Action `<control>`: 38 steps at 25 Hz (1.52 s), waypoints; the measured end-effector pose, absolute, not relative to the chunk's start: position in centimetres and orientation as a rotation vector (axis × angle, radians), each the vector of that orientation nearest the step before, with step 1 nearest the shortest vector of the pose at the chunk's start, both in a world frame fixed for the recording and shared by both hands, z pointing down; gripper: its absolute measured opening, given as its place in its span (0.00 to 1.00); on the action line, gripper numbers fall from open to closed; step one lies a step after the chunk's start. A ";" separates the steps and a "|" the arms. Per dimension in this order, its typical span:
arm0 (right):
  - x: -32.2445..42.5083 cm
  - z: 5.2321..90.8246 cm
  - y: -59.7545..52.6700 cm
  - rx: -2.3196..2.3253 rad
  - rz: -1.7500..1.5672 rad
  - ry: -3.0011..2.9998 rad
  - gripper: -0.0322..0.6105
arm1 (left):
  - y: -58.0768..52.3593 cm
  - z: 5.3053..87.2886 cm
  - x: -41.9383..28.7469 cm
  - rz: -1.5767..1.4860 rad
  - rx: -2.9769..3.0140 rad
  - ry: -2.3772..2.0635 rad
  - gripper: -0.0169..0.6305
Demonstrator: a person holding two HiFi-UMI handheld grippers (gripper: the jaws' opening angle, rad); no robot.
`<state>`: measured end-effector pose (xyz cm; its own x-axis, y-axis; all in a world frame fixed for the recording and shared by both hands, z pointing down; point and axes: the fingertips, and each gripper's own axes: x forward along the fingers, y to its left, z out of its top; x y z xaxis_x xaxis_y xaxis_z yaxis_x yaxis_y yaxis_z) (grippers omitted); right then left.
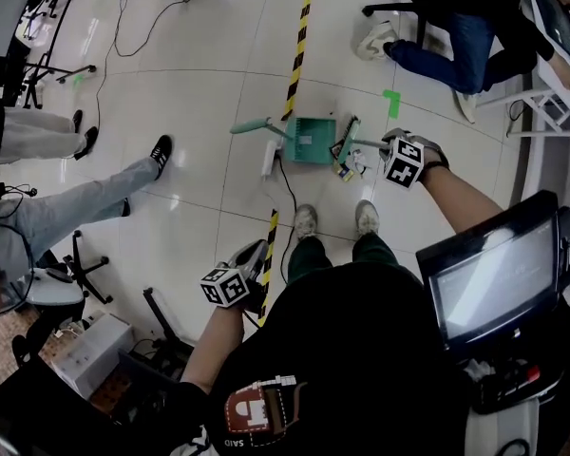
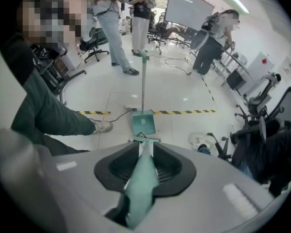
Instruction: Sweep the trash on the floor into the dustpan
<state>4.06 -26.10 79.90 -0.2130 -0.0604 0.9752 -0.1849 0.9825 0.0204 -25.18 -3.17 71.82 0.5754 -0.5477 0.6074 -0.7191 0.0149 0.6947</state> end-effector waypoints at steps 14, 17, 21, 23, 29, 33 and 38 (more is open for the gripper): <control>2.6 76.4 -27.1 0.109 -0.018 -1.776 0.18 | -1.3 72.0 -27.2 0.098 1.602 -1.121 0.02; 3.0 77.1 -28.0 0.115 -0.024 -1.734 0.18 | -1.5 71.7 -27.2 0.090 1.602 -1.122 0.02; 0.7 78.9 -29.5 0.130 -0.028 -1.739 0.18 | -1.3 71.9 -27.5 0.095 1.590 -1.125 0.02; -1.6 78.9 -29.3 0.138 -0.006 -1.794 0.18 | -0.7 72.3 -27.9 0.105 1.576 -1.132 0.02; -4.9 76.9 -27.6 0.139 -0.072 -1.872 0.18 | -0.6 72.6 -28.8 0.100 1.571 -1.131 0.02; -2.9 74.3 -25.4 0.204 0.024 -1.859 0.18 | -2.6 71.9 -29.0 0.099 1.635 -1.065 0.02; 2.6 71.3 -19.7 0.363 0.240 -1.794 0.18 | -5.6 70.1 -29.3 0.131 1.777 -0.945 0.02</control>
<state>2.57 -19.70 71.35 -0.2230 -0.1181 0.9676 -0.3683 0.9293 0.0286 -29.30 -5.61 70.13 0.6798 -0.5322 0.5046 -0.6496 -0.1177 0.7511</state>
